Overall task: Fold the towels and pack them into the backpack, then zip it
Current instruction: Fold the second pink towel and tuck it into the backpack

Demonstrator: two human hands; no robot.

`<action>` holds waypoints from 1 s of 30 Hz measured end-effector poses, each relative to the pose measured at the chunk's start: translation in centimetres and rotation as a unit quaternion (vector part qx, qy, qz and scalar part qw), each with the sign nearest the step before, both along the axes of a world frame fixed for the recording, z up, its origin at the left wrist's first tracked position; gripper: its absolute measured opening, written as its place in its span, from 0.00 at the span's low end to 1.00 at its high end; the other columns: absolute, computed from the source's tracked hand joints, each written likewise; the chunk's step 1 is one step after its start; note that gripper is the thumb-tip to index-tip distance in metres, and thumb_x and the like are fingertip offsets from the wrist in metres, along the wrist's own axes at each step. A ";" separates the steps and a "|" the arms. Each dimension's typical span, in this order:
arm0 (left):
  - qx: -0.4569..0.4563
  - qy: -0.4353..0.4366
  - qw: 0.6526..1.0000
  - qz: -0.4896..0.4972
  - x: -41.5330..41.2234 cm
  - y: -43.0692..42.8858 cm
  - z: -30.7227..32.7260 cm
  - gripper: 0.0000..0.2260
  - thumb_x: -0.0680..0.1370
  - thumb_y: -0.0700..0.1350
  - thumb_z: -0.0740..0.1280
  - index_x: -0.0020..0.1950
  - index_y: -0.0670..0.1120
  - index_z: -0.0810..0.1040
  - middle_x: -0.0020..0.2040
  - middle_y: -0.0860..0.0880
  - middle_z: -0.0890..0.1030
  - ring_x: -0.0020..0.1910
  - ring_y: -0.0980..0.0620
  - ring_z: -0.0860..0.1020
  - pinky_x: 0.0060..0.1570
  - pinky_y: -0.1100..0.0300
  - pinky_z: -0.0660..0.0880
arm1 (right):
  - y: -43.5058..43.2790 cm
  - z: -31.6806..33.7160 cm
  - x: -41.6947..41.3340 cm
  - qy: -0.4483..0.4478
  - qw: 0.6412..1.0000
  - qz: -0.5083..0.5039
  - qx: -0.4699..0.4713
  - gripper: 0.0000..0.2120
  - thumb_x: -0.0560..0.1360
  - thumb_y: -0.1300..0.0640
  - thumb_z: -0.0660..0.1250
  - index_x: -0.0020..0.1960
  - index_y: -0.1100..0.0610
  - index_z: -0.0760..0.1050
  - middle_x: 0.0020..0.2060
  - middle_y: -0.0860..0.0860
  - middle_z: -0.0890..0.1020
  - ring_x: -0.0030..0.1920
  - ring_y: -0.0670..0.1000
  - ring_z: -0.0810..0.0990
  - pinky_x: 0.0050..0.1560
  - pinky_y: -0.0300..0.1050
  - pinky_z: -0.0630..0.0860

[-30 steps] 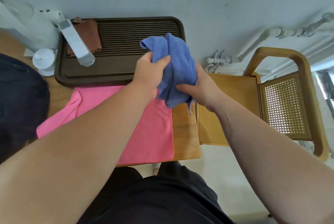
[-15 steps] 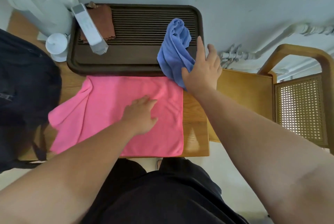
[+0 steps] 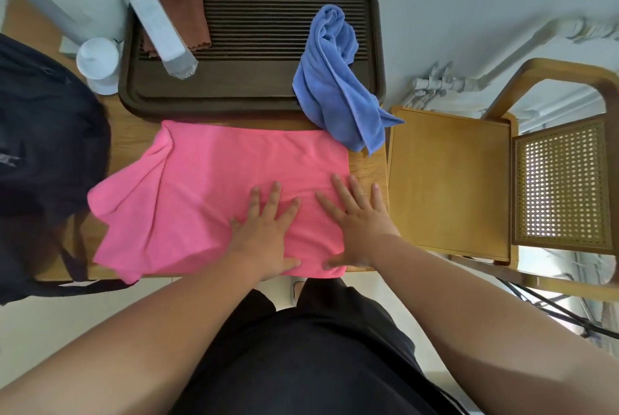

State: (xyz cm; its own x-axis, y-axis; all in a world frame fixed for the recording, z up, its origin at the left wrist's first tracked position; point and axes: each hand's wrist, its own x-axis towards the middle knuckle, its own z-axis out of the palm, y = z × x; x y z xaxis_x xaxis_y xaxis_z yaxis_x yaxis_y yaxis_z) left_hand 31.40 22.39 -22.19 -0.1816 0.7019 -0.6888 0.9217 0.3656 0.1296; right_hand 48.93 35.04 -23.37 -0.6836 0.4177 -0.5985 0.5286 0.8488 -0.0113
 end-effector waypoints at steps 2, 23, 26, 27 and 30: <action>0.010 0.006 1.000 0.011 -0.1 -0.2 0.4 0.50 0.70 0.71 0.67 0.79 0.62 0.36 0.77 0.52 0.26 0.79 0.38 0.38 0.70 0.31 0.61 | 0.3 0.2 1.0 -0.005 1.000 -0.007 0.003 0.66 0.60 0.20 0.65 0.76 0.43 0.24 0.74 0.53 0.23 0.76 0.60 0.26 0.74 0.71 0.36; 0.045 0.007 0.993 0.111 -1.8 -5.5 0.9 0.42 0.73 0.69 0.64 0.80 0.60 0.46 0.81 0.50 0.40 0.79 0.38 0.47 0.69 0.37 0.65 | -2.8 0.8 0.2 -0.018 1.000 -0.020 -0.010 0.62 0.57 0.13 0.49 0.75 0.42 0.21 0.74 0.57 0.24 0.74 0.61 0.23 0.74 0.71 0.34; 0.210 0.089 0.964 0.134 -5.3 -6.4 2.0 0.28 0.76 0.57 0.66 0.74 0.50 0.67 0.72 0.41 0.67 0.66 0.38 0.67 0.61 0.44 0.70 | -3.7 1.5 -1.9 0.042 0.998 -0.038 -0.007 0.56 0.63 0.17 0.50 0.80 0.43 0.35 0.78 0.58 0.31 0.77 0.61 0.29 0.75 0.69 0.35; 0.252 0.105 0.947 0.169 -6.8 -7.0 2.1 0.25 0.75 0.54 0.68 0.71 0.47 0.70 0.68 0.40 0.71 0.63 0.38 0.69 0.59 0.44 0.71 | -4.3 1.6 -3.2 0.073 0.997 -0.037 0.002 0.52 0.67 0.20 0.53 0.81 0.43 0.41 0.80 0.58 0.35 0.79 0.62 0.33 0.75 0.69 0.37; 0.247 0.130 0.897 0.344 -11.0 -9.4 2.3 0.30 0.74 0.51 0.72 0.73 0.45 0.66 0.69 0.39 0.69 0.66 0.36 0.68 0.62 0.42 0.69 | -6.4 2.0 -8.5 0.142 0.990 -0.018 0.008 0.41 0.73 0.30 0.62 0.80 0.45 0.55 0.81 0.58 0.50 0.80 0.61 0.49 0.77 0.64 0.49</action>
